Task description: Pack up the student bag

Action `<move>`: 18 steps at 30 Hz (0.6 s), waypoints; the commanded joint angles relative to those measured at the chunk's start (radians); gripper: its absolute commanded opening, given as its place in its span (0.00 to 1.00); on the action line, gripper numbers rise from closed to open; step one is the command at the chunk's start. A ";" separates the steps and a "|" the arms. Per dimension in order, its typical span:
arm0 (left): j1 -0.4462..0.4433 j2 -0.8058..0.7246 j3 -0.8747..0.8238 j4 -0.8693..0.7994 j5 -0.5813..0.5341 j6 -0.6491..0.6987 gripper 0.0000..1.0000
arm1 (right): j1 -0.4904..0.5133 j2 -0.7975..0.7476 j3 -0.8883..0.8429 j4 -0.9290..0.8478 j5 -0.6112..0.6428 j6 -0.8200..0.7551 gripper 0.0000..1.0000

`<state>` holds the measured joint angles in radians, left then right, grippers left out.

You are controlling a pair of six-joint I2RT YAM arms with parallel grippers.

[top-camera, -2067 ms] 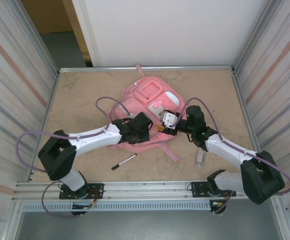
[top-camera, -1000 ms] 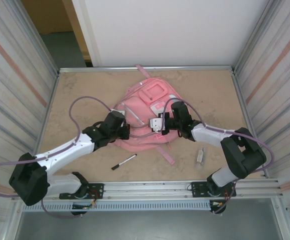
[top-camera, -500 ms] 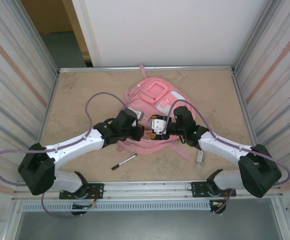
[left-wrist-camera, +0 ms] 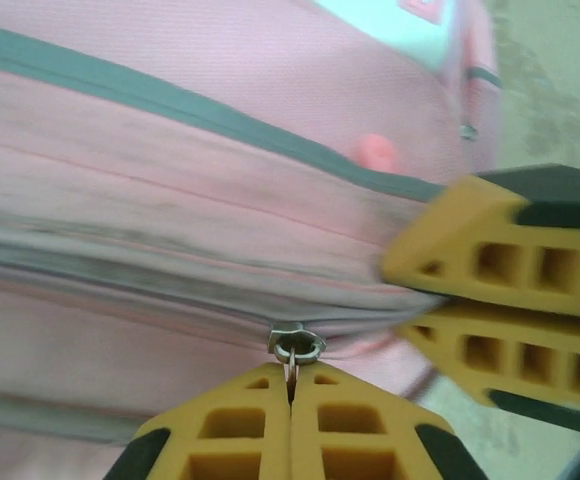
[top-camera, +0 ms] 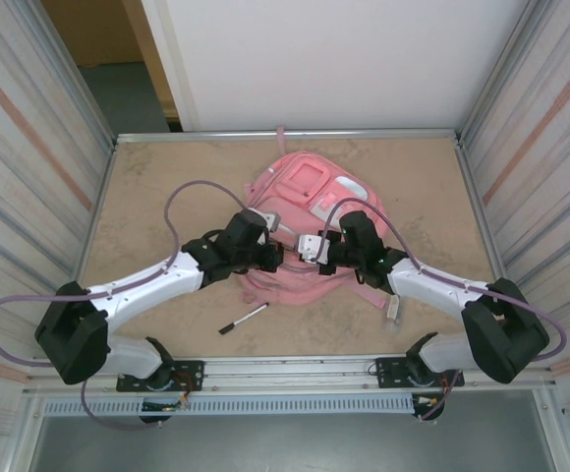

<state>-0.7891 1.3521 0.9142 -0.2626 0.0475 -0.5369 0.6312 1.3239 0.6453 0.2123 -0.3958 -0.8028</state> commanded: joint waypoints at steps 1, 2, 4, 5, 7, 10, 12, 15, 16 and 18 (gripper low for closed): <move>0.120 -0.006 0.043 -0.137 -0.167 0.015 0.00 | -0.057 -0.033 0.006 -0.091 0.072 -0.056 0.00; 0.167 0.004 0.024 -0.101 -0.149 0.013 0.00 | -0.060 -0.040 0.010 -0.118 0.088 -0.068 0.00; 0.252 0.023 -0.029 0.012 -0.086 0.009 0.00 | -0.063 -0.050 0.010 -0.152 0.121 -0.079 0.00; 0.273 0.030 -0.041 0.046 -0.059 0.009 0.00 | -0.068 -0.050 0.010 -0.154 0.122 -0.074 0.00; 0.275 0.038 -0.024 0.059 0.012 0.018 0.00 | -0.070 -0.045 0.013 -0.146 0.099 -0.035 0.20; 0.181 0.039 0.064 0.002 0.066 0.049 0.00 | -0.032 -0.049 0.025 -0.156 0.040 0.022 0.43; 0.101 0.024 0.095 -0.011 0.067 0.050 0.00 | -0.001 -0.047 0.021 -0.121 0.009 0.063 0.51; 0.008 0.003 0.100 0.011 0.063 0.015 0.00 | 0.034 -0.031 0.028 -0.082 -0.004 0.121 0.55; -0.011 0.003 0.100 0.022 0.067 0.008 0.00 | 0.036 -0.025 0.026 -0.057 0.016 0.145 0.55; -0.035 0.005 0.097 0.043 0.092 -0.022 0.00 | 0.033 -0.004 0.011 0.001 0.075 0.179 0.55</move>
<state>-0.7887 1.3903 0.9779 -0.2760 0.0856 -0.5285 0.6605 1.2972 0.6456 0.1276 -0.3592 -0.7151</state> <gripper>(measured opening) 0.049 0.547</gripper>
